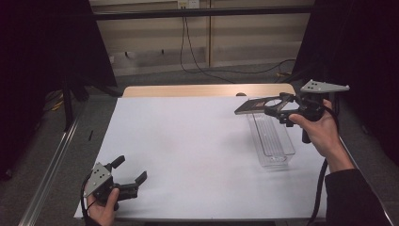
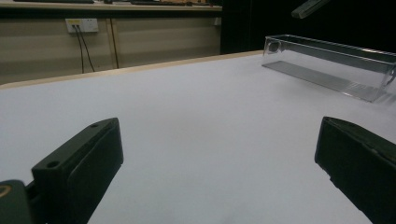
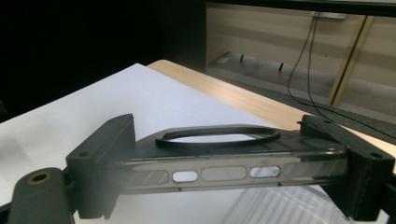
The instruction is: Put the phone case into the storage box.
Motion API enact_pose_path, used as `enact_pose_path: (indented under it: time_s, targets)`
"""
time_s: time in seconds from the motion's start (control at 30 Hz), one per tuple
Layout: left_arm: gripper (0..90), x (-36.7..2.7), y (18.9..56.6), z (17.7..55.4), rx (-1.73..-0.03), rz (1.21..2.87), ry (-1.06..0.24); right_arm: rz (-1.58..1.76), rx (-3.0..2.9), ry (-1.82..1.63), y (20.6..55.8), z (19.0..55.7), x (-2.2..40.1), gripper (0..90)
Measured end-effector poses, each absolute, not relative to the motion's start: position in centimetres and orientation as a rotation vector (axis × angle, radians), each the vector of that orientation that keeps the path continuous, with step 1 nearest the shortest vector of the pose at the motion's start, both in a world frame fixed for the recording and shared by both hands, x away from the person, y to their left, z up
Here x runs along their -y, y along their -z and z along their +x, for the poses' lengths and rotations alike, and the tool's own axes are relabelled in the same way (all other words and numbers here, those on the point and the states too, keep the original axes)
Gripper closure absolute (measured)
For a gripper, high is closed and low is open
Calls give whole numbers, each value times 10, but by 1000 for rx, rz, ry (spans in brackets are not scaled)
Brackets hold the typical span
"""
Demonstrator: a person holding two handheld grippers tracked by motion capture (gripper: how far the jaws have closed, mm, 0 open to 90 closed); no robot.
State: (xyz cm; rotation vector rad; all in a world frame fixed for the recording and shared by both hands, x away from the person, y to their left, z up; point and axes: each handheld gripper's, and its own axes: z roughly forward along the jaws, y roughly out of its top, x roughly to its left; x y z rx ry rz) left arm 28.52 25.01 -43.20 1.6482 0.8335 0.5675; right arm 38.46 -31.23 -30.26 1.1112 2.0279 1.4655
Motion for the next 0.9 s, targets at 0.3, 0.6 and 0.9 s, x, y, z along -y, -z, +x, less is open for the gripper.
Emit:
enact_pose_path:
  time_s: [0.3,0.6,0.9]
  targets:
    - [11,-252,431,285,-836,1641,-572,1184,-1990,-1402,302,398,324,121]
    - [11,-252,431,285,-840,1633,-572,1262,-1964,-1321,310,409,337,121]
    - [11,-253,430,285,-833,1636,-578,1341,-1940,-1237,319,419,343,121]
